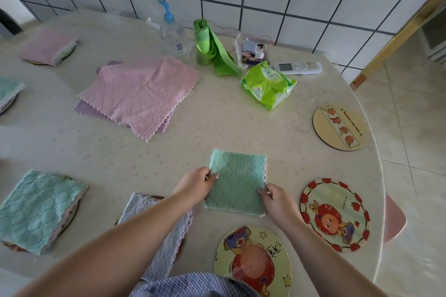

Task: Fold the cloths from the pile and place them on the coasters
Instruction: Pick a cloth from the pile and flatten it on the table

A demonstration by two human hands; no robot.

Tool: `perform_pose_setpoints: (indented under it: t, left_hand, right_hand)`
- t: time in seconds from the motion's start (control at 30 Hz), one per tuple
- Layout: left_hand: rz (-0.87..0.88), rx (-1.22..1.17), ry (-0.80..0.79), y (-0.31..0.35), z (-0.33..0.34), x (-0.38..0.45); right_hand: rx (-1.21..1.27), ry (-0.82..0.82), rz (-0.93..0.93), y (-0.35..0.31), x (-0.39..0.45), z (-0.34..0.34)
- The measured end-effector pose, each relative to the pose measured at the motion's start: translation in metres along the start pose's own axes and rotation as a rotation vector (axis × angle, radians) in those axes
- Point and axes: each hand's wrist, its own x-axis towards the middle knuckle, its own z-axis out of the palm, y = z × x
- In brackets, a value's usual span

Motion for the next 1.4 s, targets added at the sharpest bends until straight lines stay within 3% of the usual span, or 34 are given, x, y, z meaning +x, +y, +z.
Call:
perform_pose_setpoints:
  t: [0.3,0.4,0.5,0.6,0.7,0.83,1.0,1.17,1.27,1.33,1.4]
  left_hand:
    - [-0.086,-0.009,-0.031,0.001,0.001,0.004]
    - [-0.117,-0.113,0.19,0.01,-0.006,-0.007]
    - [0.132,0.017,0.359,0.018,-0.012,-0.018]
    - [0.416,0.339,0.197,0.023,-0.002,-0.021]
    - [0.485,0.617,0.035,0.02,0.015,-0.016]
    - [0.406,0.749,-0.031,0.008,0.021,-0.008]
    - [0.393,0.797,-0.078,-0.003,0.012,-0.003]
    - [0.356,0.733,-0.041,-0.002,0.008,-0.007]
    - [0.243,0.423,0.149,-0.008,0.0,-0.019]
    - [0.201,0.221,0.261,-0.012,-0.006,-0.03]
    - [0.17,0.088,0.198,-0.009,-0.009,-0.037]
  right_hand:
    - [0.044,-0.037,0.045,-0.002,0.004,-0.002]
    - [0.16,0.082,0.123,-0.005,0.0,-0.006]
    - [0.156,0.324,0.111,-0.004,-0.006,-0.014]
    - [-0.145,0.274,-0.176,-0.012,-0.004,-0.006]
    - [-0.434,0.098,-0.377,-0.028,0.003,0.011]
    - [-0.654,-0.004,-0.36,-0.019,0.012,0.023]
    - [-0.781,-0.007,-0.287,0.009,0.01,0.014]
    - [-0.643,0.027,-0.293,0.008,0.006,0.004]
    - [-0.344,0.151,-0.271,0.004,-0.004,0.0]
    - [-0.139,0.16,-0.154,0.002,-0.01,0.001]
    - [0.045,0.147,-0.006,-0.004,-0.014,0.004]
